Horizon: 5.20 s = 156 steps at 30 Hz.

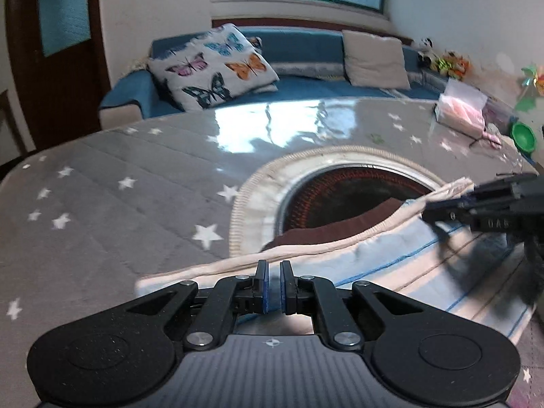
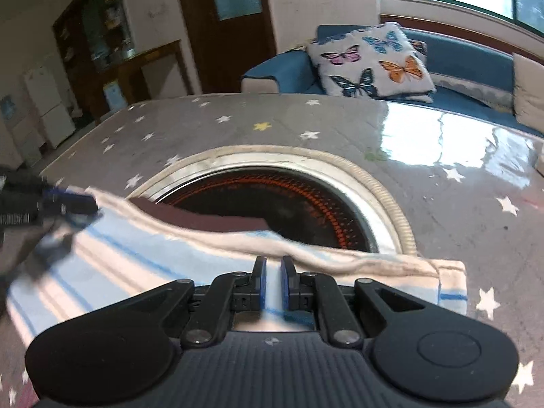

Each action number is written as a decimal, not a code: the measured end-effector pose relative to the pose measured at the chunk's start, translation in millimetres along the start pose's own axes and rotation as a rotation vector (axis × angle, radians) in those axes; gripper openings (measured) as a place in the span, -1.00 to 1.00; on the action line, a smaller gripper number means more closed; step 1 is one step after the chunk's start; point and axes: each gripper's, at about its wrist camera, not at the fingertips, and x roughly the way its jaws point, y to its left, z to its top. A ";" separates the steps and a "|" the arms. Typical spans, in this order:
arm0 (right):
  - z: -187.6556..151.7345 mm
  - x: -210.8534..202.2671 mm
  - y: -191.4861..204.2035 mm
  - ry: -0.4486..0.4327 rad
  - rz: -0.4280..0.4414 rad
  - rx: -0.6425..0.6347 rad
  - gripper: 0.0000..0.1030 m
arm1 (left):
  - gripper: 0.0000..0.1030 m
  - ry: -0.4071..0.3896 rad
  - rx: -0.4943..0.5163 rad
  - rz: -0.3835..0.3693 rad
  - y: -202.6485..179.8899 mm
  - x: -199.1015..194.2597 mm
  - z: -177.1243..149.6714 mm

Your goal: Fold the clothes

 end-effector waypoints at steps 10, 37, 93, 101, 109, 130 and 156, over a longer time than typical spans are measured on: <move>-4.3 -19.5 -24.8 0.000 -0.100 -0.008 -0.77 | -0.84 0.003 -0.035 -0.010 7.5 15.1 -2.4; -64.6 -93.1 32.1 0.012 0.008 -0.207 -0.63 | -0.41 -0.047 0.010 0.022 -25.7 -62.3 -72.3; -113.6 -191.2 -16.1 -0.028 -0.132 -0.017 -0.67 | -0.53 -0.088 -0.206 0.031 -12.3 -191.3 -152.3; -82.1 -123.5 -21.7 -0.013 -0.118 -0.023 -0.67 | -0.54 -0.082 -0.207 0.007 -10.9 -135.1 -115.2; -70.6 -93.9 -36.9 -0.010 -0.139 0.014 -0.72 | -0.56 -0.042 -0.224 0.038 4.4 -94.1 -103.9; -53.8 -64.6 26.3 0.006 -0.007 -0.081 -0.66 | -0.57 -0.078 -0.172 0.026 -4.7 -83.3 -80.1; -58.4 -32.9 129.5 0.039 0.089 -0.317 -0.50 | -0.08 -0.083 -0.266 0.084 30.9 -110.9 -92.4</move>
